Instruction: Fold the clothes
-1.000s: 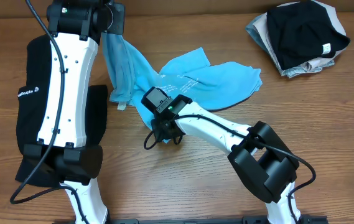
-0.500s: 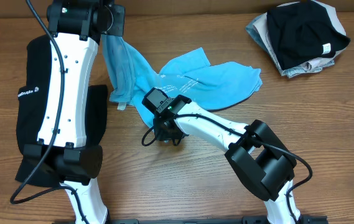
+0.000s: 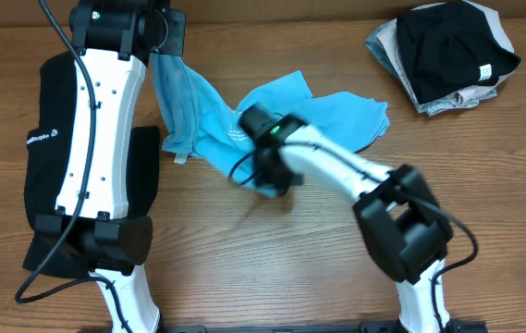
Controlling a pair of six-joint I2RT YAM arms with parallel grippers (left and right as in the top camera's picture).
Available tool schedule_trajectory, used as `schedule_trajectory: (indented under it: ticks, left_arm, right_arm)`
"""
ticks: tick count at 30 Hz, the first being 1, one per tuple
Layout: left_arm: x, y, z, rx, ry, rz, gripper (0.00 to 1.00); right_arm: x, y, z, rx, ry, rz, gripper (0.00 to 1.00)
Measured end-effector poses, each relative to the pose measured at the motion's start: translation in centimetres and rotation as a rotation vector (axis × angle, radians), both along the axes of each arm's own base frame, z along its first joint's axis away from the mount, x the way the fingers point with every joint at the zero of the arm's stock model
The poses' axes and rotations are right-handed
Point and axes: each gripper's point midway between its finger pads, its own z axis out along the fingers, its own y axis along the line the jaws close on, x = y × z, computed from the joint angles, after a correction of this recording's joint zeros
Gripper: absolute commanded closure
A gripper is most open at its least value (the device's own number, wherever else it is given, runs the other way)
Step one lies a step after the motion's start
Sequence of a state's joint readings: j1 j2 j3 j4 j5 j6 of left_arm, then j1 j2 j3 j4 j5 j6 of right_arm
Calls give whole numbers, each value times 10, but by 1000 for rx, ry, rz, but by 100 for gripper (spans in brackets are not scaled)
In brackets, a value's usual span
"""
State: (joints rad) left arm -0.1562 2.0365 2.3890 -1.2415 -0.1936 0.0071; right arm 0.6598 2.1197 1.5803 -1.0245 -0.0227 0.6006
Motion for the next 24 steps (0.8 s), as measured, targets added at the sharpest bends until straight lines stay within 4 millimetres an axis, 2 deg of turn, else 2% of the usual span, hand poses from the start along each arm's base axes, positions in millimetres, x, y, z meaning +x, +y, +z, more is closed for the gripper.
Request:
schedule_trajectory:
  ticks: [6, 10, 14, 16, 19, 21, 24]
  left_arm:
    - [1, 4, 0, 0, -3, 8, 96]
    - [3, 10, 2, -1, -10, 21, 96]
    - [6, 19, 4, -3, -23, 40, 96]
    - [6, 24, 4, -3, -23, 48, 96]
    - [6, 28, 10, -5, -39, 56, 96]
    - [6, 29, 19, -8, -63, 58, 96]
    - [2, 29, 48, -17, -132, 58, 96]
  right_arm:
    - [33, -83, 17, -18, 40, -130, 96]
    - [49, -115, 33, 59, 32, -161, 96]
    - [53, -133, 60, 167, 16, -164, 96]
    - [54, -143, 83, 205, -4, -177, 96]
    - [64, -163, 135, 253, -108, -192, 96]
    - [73, -181, 179, 271, -217, -211, 96]
    - [78, -210, 256, 286, -410, -248, 96]
